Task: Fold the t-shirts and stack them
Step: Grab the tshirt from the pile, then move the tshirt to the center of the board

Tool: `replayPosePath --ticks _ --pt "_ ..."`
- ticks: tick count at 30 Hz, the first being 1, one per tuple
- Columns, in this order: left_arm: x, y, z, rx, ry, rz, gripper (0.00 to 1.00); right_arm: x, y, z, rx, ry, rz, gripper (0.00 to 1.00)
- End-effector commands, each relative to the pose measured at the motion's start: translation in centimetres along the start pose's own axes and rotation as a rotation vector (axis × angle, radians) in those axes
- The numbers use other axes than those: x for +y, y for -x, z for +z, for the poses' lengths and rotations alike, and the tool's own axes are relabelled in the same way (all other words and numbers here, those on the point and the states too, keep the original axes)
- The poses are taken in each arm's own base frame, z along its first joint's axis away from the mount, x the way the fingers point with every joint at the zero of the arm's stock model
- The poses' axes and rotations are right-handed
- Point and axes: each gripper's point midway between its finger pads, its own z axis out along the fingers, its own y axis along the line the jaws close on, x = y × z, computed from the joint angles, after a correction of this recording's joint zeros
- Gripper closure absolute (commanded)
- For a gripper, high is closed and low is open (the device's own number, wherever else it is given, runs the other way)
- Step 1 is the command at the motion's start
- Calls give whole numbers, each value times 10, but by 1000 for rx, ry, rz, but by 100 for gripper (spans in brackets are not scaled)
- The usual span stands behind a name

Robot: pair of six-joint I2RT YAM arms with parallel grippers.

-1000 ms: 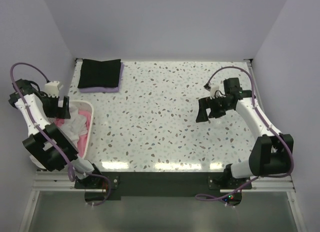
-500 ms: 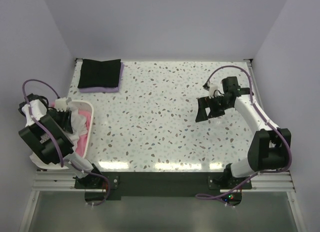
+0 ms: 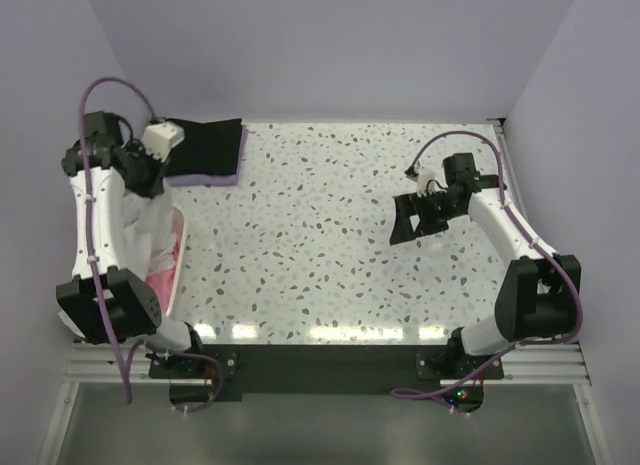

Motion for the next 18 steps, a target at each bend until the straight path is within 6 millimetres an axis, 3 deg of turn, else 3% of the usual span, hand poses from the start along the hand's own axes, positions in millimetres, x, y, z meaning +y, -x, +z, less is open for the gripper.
replayPosePath --ticks 1,2,3,4,6,7,8,9,10,11,15,16,17,18 --pt "-70 108 -41 -251 -27 150 100 11 14 -15 -69 10 -34 1" --pt "-84 136 -55 -322 -28 189 100 9 15 -16 -79 -11 -23 1" --pt "-101 153 -60 -351 -51 197 100 9 16 -19 -99 -23 -23 1" --pt "-144 175 -56 -375 -126 284 100 5 19 -21 -120 -62 -31 1" --pt "-176 216 -84 -491 -140 338 100 4 19 -29 -156 -99 -35 1" --pt "-208 231 -83 -513 -196 387 100 2 17 -31 -159 -120 -33 1" --pt "-218 256 -112 -613 -196 406 100 3 16 -36 -170 -132 -50 1" --pt "-229 268 -122 -650 -224 397 100 3 15 -37 -170 -141 -60 1" --pt "-240 281 -118 -662 -250 395 100 3 13 -40 -169 -148 -66 1" --pt "-241 299 -145 -754 -251 394 100 2 11 -42 -173 -155 -73 1" --pt "-245 321 -152 -842 -279 332 100 2 12 -60 -234 -185 -90 1" --pt "-247 318 -167 -882 -290 326 100 -1 13 -64 -245 -196 -85 1" --pt "-250 313 -147 -863 -310 318 100 -1 14 -67 -252 -203 -84 1" --pt "-251 308 -142 -852 -333 289 100 -2 15 -70 -256 -211 -86 1"
